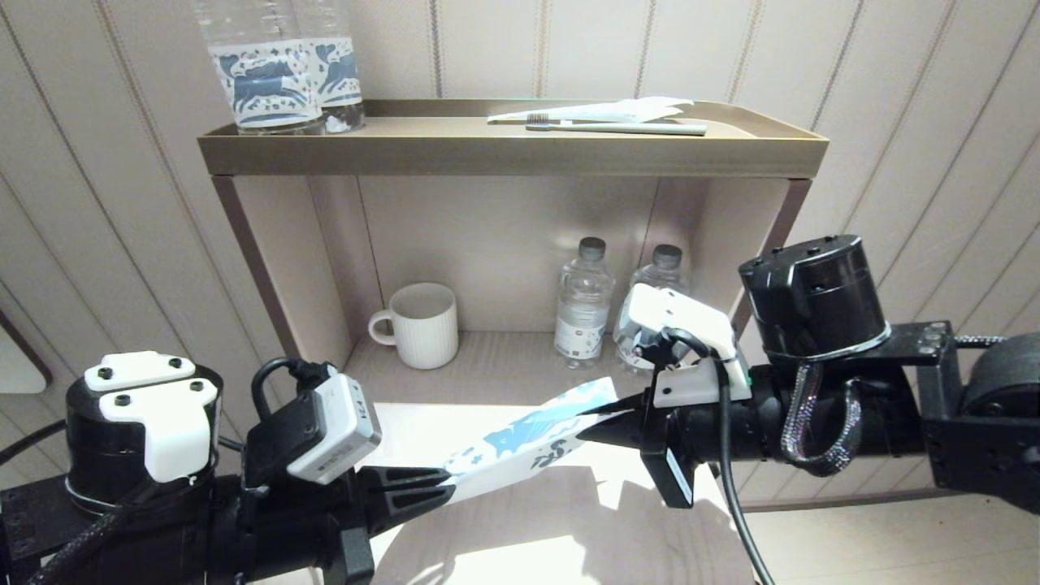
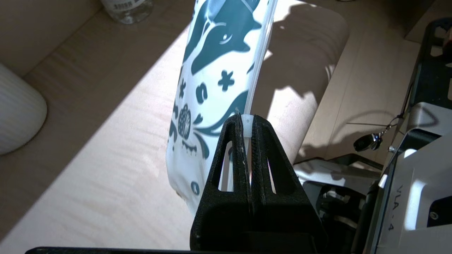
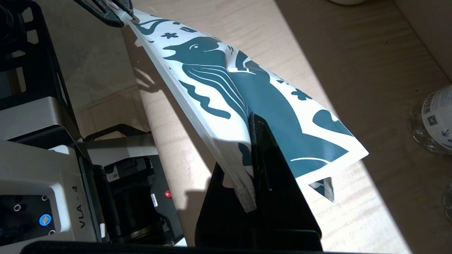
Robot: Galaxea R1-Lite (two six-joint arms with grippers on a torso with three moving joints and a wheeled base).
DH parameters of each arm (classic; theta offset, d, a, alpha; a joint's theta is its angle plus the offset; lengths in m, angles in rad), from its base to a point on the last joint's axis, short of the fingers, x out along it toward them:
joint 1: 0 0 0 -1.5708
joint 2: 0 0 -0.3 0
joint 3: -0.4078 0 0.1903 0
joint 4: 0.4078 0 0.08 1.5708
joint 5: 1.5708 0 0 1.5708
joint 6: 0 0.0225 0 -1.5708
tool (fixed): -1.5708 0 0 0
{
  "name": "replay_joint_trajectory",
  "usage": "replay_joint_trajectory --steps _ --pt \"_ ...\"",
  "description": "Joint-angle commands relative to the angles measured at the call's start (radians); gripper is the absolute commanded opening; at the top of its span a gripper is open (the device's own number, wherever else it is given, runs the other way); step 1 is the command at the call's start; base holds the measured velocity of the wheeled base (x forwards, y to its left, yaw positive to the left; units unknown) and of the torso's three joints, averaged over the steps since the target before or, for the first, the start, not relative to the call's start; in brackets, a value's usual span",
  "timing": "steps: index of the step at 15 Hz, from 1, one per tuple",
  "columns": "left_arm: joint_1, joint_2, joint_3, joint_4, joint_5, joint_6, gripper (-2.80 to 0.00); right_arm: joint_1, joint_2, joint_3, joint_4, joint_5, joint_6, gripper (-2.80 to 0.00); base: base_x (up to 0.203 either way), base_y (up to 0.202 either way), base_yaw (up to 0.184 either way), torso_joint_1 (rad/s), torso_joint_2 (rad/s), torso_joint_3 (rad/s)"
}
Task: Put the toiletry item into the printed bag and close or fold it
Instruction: Close the strorage bag and place it on the desk
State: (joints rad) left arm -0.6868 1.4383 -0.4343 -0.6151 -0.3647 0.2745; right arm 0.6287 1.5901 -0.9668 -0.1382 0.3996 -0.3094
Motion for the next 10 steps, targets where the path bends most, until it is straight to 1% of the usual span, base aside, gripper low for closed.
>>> replay_joint_trajectory --steps 1,5,10 --pt "0.019 -0.031 0.030 -0.003 -0.002 0.001 -2.80 0.000 -0.005 -0.003 -0.001 0.002 -0.002 -2.80 0.000 0.000 0.000 0.000 0.00 0.000" --pt "0.066 -0.086 0.116 -0.003 -0.002 0.000 -2.80 0.000 -0.014 -0.001 -0.001 0.002 -0.002 -2.80 0.000 0.000 0.000 0.000 0.00 0.000" --pt "0.096 -0.112 0.166 -0.005 -0.003 -0.010 -2.80 0.000 -0.018 0.000 0.000 0.002 -0.002 -2.80 0.000 0.000 0.000 0.000 0.00 0.000"
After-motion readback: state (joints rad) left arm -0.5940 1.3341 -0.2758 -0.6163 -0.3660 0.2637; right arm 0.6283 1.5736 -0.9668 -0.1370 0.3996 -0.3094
